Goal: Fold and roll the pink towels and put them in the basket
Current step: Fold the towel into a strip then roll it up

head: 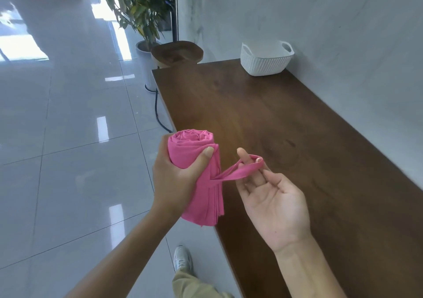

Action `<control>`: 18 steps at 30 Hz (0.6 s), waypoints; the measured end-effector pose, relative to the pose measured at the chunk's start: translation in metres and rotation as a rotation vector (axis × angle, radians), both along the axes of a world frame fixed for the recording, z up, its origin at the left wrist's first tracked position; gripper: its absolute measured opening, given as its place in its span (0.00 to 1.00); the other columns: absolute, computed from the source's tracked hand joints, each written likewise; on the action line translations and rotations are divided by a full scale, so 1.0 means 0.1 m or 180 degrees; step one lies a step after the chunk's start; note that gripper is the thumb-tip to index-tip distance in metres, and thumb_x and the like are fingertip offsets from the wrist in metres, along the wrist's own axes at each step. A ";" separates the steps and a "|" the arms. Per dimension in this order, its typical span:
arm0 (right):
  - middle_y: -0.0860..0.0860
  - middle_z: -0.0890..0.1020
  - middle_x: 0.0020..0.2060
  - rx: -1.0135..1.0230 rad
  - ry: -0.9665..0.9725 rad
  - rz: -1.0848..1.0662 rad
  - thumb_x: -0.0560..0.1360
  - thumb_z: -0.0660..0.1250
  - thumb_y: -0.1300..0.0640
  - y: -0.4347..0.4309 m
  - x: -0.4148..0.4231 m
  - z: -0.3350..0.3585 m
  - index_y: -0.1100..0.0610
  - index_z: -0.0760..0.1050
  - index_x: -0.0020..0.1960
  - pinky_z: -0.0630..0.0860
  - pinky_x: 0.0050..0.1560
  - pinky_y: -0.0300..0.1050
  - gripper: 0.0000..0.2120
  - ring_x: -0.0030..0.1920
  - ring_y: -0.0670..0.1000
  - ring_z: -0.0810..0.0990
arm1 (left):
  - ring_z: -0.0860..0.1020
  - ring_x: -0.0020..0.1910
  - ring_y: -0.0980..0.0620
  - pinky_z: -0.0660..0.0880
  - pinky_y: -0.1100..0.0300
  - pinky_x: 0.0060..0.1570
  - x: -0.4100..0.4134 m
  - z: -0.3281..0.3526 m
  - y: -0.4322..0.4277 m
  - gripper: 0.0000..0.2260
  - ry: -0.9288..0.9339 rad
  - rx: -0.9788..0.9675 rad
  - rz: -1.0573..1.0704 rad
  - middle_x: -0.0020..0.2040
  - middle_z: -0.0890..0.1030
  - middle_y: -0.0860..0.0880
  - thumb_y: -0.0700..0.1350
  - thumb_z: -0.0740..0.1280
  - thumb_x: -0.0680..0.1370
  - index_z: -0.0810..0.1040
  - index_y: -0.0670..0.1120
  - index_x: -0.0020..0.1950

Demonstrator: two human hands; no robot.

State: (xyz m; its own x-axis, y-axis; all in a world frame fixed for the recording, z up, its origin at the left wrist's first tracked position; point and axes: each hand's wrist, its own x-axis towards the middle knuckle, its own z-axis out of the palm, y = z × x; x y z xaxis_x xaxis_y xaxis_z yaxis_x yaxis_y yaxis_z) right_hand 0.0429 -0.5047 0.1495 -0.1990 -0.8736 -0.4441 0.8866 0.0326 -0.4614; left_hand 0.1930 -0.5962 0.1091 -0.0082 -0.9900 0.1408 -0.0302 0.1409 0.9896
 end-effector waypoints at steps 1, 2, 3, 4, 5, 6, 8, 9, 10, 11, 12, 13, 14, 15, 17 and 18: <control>0.61 0.81 0.62 -0.0008 -0.0042 -0.0012 0.84 0.52 0.60 -0.09 0.01 -0.03 0.60 0.72 0.69 0.77 0.65 0.53 0.17 0.62 0.57 0.82 | 0.83 0.48 0.57 0.80 0.65 0.41 0.00 0.00 -0.08 0.23 -0.0052 0.0012 -0.0040 0.50 0.81 0.60 0.65 0.75 0.66 0.74 0.59 0.56; 0.61 0.82 0.62 -0.0005 -0.0034 -0.0018 0.84 0.54 0.62 -0.19 0.02 -0.06 0.60 0.72 0.68 0.79 0.62 0.50 0.16 0.59 0.55 0.84 | 0.83 0.48 0.57 0.80 0.65 0.41 0.00 0.00 -0.17 0.23 -0.0104 0.0025 -0.0097 0.50 0.82 0.60 0.65 0.75 0.66 0.74 0.59 0.56; 0.61 0.82 0.62 0.0008 0.0008 -0.0031 0.83 0.56 0.63 -0.30 0.03 -0.10 0.61 0.74 0.67 0.82 0.57 0.47 0.15 0.55 0.53 0.85 | 0.83 0.47 0.57 0.80 0.65 0.41 -0.01 0.00 -0.26 0.23 -0.0143 0.0041 -0.0169 0.50 0.82 0.60 0.64 0.75 0.66 0.75 0.58 0.56; 0.61 0.82 0.61 0.0014 0.0052 -0.0065 0.82 0.58 0.64 -0.40 0.04 -0.14 0.61 0.75 0.66 0.83 0.51 0.44 0.14 0.49 0.51 0.86 | 0.83 0.48 0.56 0.80 0.64 0.41 -0.02 0.01 -0.34 0.23 -0.0180 0.0060 -0.0249 0.50 0.82 0.59 0.64 0.75 0.66 0.75 0.57 0.57; 0.60 0.83 0.60 0.0015 0.0072 -0.0106 0.80 0.61 0.64 -0.49 0.05 -0.16 0.62 0.76 0.65 0.84 0.46 0.41 0.14 0.45 0.49 0.86 | 0.83 0.48 0.55 0.81 0.63 0.41 -0.04 0.01 -0.42 0.24 -0.0220 0.0079 -0.0329 0.50 0.82 0.58 0.64 0.75 0.66 0.76 0.55 0.57; 0.60 0.83 0.60 0.0031 0.0083 -0.0139 0.78 0.63 0.63 -0.60 0.05 -0.20 0.62 0.77 0.64 0.83 0.43 0.39 0.16 0.43 0.48 0.86 | 0.84 0.48 0.54 0.81 0.63 0.42 -0.06 0.00 -0.51 0.25 -0.0270 0.0084 -0.0422 0.50 0.83 0.57 0.64 0.75 0.66 0.77 0.54 0.58; 0.61 0.83 0.61 0.0035 0.0076 -0.0164 0.75 0.66 0.63 -0.79 0.07 -0.26 0.64 0.78 0.65 0.83 0.42 0.38 0.19 0.45 0.49 0.86 | 0.84 0.49 0.53 0.81 0.61 0.43 -0.08 0.01 -0.67 0.25 -0.0367 0.0072 -0.0608 0.50 0.83 0.56 0.63 0.76 0.66 0.77 0.52 0.58; 0.61 0.82 0.61 0.0021 0.0027 -0.0181 0.75 0.67 0.62 -0.90 0.08 -0.30 0.64 0.78 0.65 0.83 0.44 0.39 0.19 0.48 0.50 0.86 | 0.84 0.49 0.53 0.81 0.61 0.44 -0.10 0.00 -0.77 0.25 -0.0431 0.0085 -0.0726 0.50 0.83 0.56 0.62 0.76 0.67 0.77 0.51 0.58; 0.61 0.82 0.62 -0.0003 -0.0005 -0.0198 0.76 0.67 0.61 -1.00 0.08 -0.33 0.64 0.78 0.66 0.83 0.49 0.41 0.19 0.53 0.52 0.85 | 0.84 0.50 0.53 0.81 0.61 0.44 -0.12 0.00 -0.87 0.26 -0.0479 0.0118 -0.0865 0.51 0.83 0.56 0.62 0.76 0.67 0.77 0.51 0.59; 0.61 0.81 0.63 -0.0043 -0.0051 -0.0225 0.76 0.67 0.60 -1.10 0.07 -0.38 0.64 0.77 0.67 0.83 0.54 0.44 0.20 0.58 0.54 0.84 | 0.83 0.51 0.53 0.81 0.62 0.45 -0.13 -0.02 -0.98 0.27 -0.0511 0.0188 -0.1052 0.52 0.83 0.56 0.62 0.75 0.67 0.76 0.51 0.60; 0.61 0.80 0.64 -0.0119 -0.0091 -0.0236 0.76 0.67 0.59 -1.17 0.08 -0.41 0.63 0.76 0.67 0.80 0.60 0.47 0.21 0.62 0.56 0.82 | 0.83 0.53 0.53 0.81 0.62 0.47 -0.12 -0.02 -1.04 0.27 -0.0522 0.0262 -0.1228 0.53 0.83 0.56 0.62 0.75 0.67 0.75 0.51 0.61; 0.61 0.80 0.64 -0.0210 -0.0124 -0.0233 0.75 0.67 0.58 -1.22 0.08 -0.41 0.63 0.76 0.68 0.78 0.63 0.50 0.22 0.64 0.57 0.80 | 0.83 0.54 0.53 0.80 0.61 0.48 -0.11 -0.03 -1.11 0.28 -0.0530 0.0334 -0.1383 0.55 0.82 0.56 0.61 0.74 0.68 0.74 0.51 0.63; 0.61 0.80 0.65 -0.0277 -0.0097 -0.0219 0.75 0.67 0.57 -1.29 0.07 -0.43 0.62 0.75 0.69 0.77 0.65 0.52 0.23 0.66 0.57 0.80 | 0.82 0.56 0.53 0.81 0.60 0.49 -0.10 -0.04 -1.19 0.29 -0.0554 0.0387 -0.1509 0.56 0.82 0.56 0.61 0.74 0.69 0.73 0.51 0.64; 0.60 0.80 0.64 -0.0330 0.0004 -0.0194 0.75 0.68 0.55 -1.35 0.07 -0.44 0.61 0.74 0.70 0.77 0.65 0.51 0.25 0.66 0.57 0.79 | 0.82 0.57 0.52 0.81 0.59 0.50 -0.08 -0.05 -1.27 0.29 -0.0583 0.0396 -0.1593 0.57 0.82 0.55 0.61 0.74 0.70 0.72 0.50 0.66; 0.58 0.81 0.64 -0.0395 0.0377 -0.0125 0.71 0.73 0.52 -1.46 0.09 -0.43 0.59 0.73 0.71 0.79 0.62 0.50 0.30 0.65 0.57 0.80 | 0.82 0.58 0.51 0.80 0.59 0.52 -0.01 -0.05 -1.41 0.28 -0.0644 0.0331 -0.1682 0.58 0.82 0.54 0.60 0.73 0.71 0.72 0.49 0.66; 0.58 0.81 0.64 -0.0429 0.0653 -0.0053 0.69 0.76 0.51 -1.50 0.12 -0.44 0.58 0.72 0.71 0.78 0.63 0.52 0.33 0.66 0.57 0.80 | 0.82 0.58 0.51 0.80 0.60 0.52 0.03 -0.05 -1.48 0.28 -0.0689 0.0287 -0.1699 0.58 0.82 0.54 0.59 0.73 0.71 0.73 0.48 0.66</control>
State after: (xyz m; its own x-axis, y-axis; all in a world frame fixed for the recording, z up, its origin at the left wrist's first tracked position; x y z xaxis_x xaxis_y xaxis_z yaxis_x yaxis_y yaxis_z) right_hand 0.0553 -0.6551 0.1059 -0.2879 -0.9181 -0.2724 0.7737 -0.0553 -0.6311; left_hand 0.1958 -0.7442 0.1044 -0.5286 -0.8488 -0.0044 -0.1811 0.1077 0.9775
